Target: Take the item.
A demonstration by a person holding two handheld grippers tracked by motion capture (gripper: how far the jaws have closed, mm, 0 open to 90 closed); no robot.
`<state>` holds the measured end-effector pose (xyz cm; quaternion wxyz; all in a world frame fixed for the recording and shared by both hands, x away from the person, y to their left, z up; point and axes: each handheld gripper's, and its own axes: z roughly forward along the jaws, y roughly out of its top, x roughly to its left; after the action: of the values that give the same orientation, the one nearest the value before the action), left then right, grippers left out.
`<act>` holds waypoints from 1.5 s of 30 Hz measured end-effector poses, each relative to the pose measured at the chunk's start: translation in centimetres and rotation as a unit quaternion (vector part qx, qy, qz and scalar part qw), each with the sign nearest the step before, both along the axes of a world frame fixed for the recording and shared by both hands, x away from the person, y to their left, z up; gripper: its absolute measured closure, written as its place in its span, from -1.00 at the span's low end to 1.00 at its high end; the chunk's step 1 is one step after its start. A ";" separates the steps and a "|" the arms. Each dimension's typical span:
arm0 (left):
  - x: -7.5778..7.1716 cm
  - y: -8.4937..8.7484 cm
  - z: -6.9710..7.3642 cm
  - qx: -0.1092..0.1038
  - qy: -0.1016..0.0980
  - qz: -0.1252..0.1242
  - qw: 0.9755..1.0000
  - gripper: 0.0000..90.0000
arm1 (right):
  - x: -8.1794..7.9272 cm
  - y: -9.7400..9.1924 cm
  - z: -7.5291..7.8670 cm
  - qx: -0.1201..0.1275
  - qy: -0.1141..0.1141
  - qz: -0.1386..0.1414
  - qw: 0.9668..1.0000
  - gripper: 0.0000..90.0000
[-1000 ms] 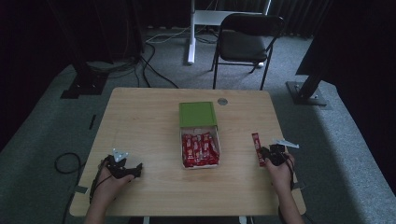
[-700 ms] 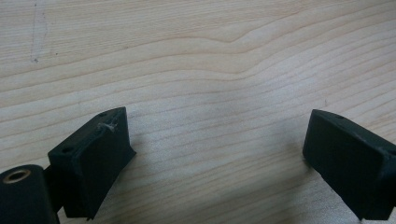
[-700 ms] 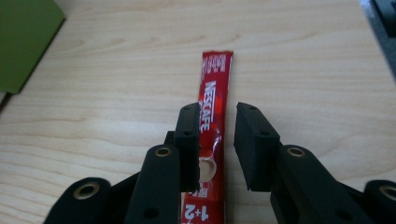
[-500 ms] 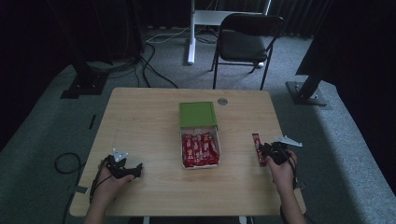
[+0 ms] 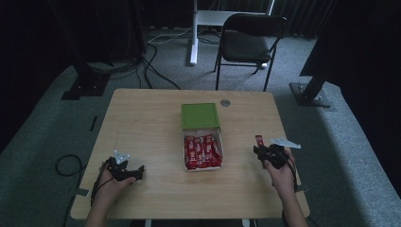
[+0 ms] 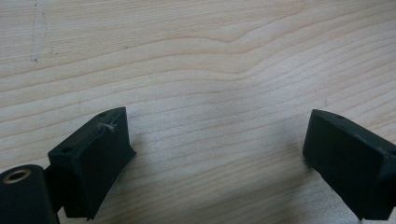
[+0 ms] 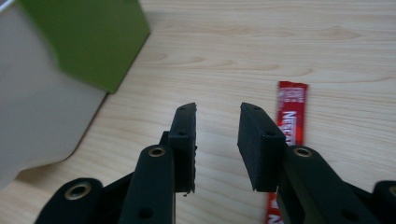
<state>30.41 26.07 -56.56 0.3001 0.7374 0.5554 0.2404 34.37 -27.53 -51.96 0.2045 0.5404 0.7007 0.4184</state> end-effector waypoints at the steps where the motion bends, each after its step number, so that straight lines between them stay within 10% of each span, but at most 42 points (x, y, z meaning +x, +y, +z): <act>1: 0.0 0.0 0.0 0.000 0.000 0.000 1.000 -0.82 | -0.1 0.2 0.0 0.000 0.001 0.006 1.000 0.49; 11: 0.0 0.0 0.0 0.000 0.000 0.000 1.000 -0.82 | -0.9 2.4 -1.0 0.004 -0.008 0.069 0.998 0.34; 25: 0.0 0.0 0.0 0.000 0.000 0.000 1.000 -0.82 | -2.0 5.1 -2.9 -0.019 -0.009 0.192 0.981 0.12; 45: 0.0 0.0 0.0 0.000 0.000 0.000 1.000 -0.82 | -2.9 3.7 -5.1 -0.051 0.012 0.189 0.981 -0.01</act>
<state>30.42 26.07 -56.56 0.3001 0.7374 0.5554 0.2403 31.46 -23.81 -57.04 0.1407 0.3917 0.8133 0.4067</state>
